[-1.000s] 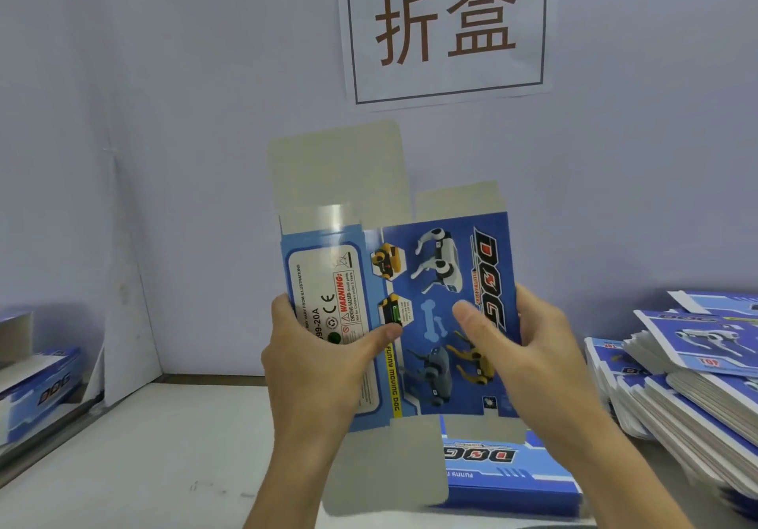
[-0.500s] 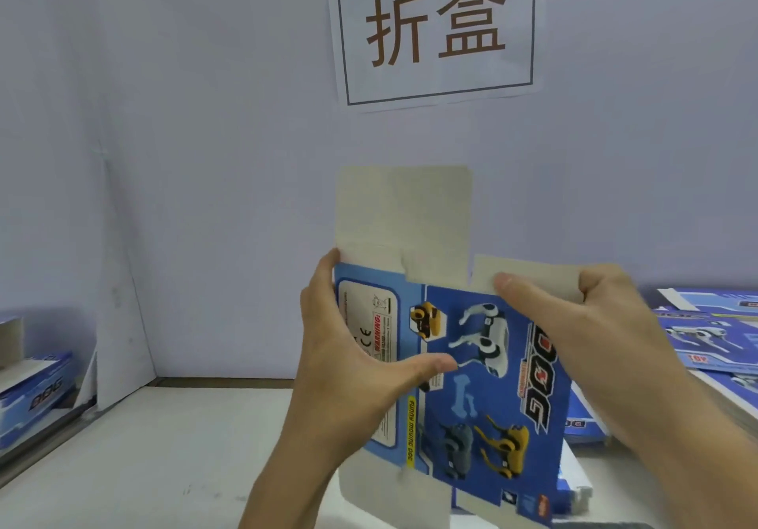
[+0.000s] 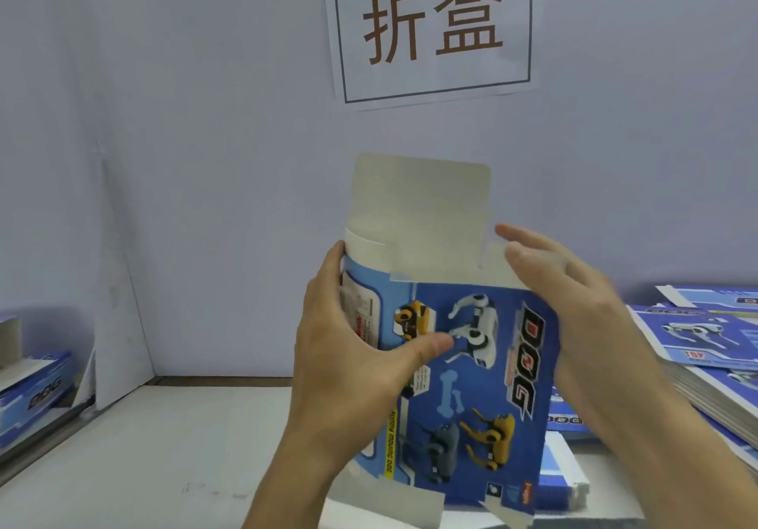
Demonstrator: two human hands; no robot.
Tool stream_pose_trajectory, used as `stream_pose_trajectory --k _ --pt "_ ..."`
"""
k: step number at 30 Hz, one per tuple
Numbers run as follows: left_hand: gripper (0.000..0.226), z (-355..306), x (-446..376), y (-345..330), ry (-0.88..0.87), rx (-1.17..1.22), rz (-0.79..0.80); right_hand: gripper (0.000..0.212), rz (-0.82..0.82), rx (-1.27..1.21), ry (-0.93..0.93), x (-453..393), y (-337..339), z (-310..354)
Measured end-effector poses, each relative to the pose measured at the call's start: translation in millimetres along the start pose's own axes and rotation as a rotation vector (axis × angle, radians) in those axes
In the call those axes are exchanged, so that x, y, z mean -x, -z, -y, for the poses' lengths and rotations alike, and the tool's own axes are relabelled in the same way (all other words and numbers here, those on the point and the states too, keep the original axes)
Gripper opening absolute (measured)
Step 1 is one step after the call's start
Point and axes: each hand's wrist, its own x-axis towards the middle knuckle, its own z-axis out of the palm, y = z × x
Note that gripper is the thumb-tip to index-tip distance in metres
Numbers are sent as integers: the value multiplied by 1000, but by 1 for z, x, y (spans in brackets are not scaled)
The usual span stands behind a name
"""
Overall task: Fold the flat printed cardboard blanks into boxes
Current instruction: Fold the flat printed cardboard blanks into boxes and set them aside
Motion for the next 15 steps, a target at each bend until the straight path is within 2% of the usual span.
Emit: stream_pose_trajectory --k 2,4,7,10,15 --pt "88 -3 -2 5 -1 120 -6 71 184 3 19 2 4 -8" --pt "90 -4 -3 9 10 216 22 83 170 165 103 5 -3 -12" --pt "93 -5 1 11 -36 295 90 81 57 168 197 2 -17 -22" --pt "78 -3 5 4 -79 279 86 83 2 141 215 0 -24 -29" --pt "56 -1 2 -3 -1 350 -8 55 87 16 197 5 -29 -33"
